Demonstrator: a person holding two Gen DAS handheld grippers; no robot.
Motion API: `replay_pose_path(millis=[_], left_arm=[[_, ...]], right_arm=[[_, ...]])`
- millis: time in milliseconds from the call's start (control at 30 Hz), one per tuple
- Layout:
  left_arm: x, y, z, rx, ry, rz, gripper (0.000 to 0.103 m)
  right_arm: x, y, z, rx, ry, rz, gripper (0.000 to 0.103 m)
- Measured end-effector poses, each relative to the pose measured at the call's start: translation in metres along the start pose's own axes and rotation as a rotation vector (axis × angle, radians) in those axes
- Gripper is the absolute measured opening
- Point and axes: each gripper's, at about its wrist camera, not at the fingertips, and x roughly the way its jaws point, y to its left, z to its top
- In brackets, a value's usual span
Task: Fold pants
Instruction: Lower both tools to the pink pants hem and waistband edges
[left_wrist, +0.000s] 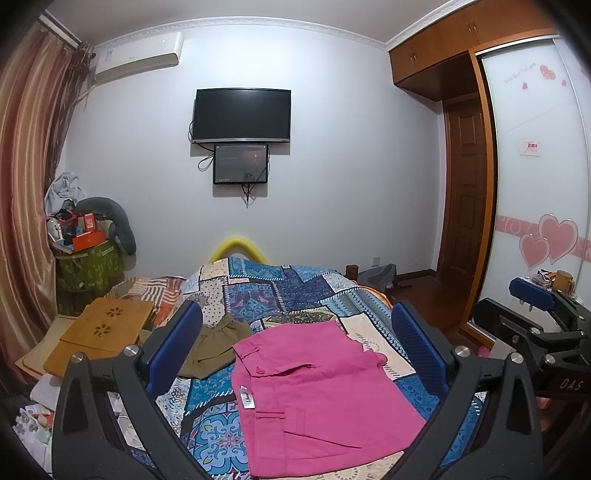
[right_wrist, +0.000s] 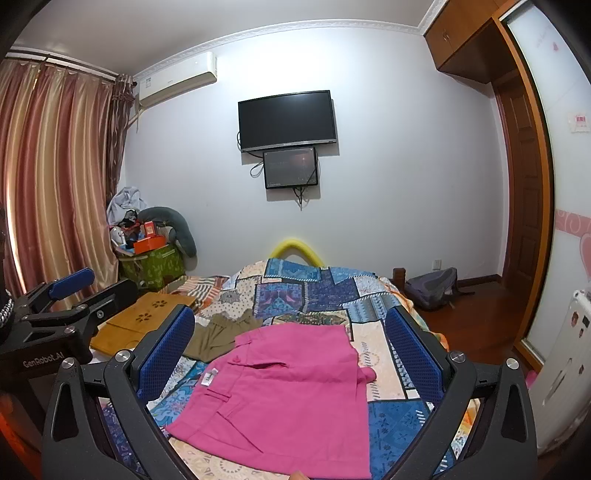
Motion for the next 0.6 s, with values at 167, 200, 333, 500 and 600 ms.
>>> replay_pose_path(millis=[167,200,333,500,600], left_arm=[[0.009,0.004,-0.002,0.003,0.019,-0.005,0.103],[0.011,0.005,-0.002,0.007,0.023,-0.003,0.103],[0.03,0.008,-0.007,0.03,0.063,0.014,0.103],[0.067,0.018,-0.022,0.042,0.14,0.035,0.103],[0.096,0.023,-0.038,0.067,0.207,0.054,0.103]], right_arm=[[0.004,0.001,0.0,-0.003,0.007,-0.005,0.103],[0.005,0.0,-0.001,-0.005,0.009,-0.007,0.103],[0.015,-0.004,-0.005,-0.008,0.032,-0.032,0.103],[0.031,-0.021,-0.018,0.008,0.084,-0.076,0.103],[0.044,-0.035,-0.029,0.006,0.123,-0.1,0.103]])
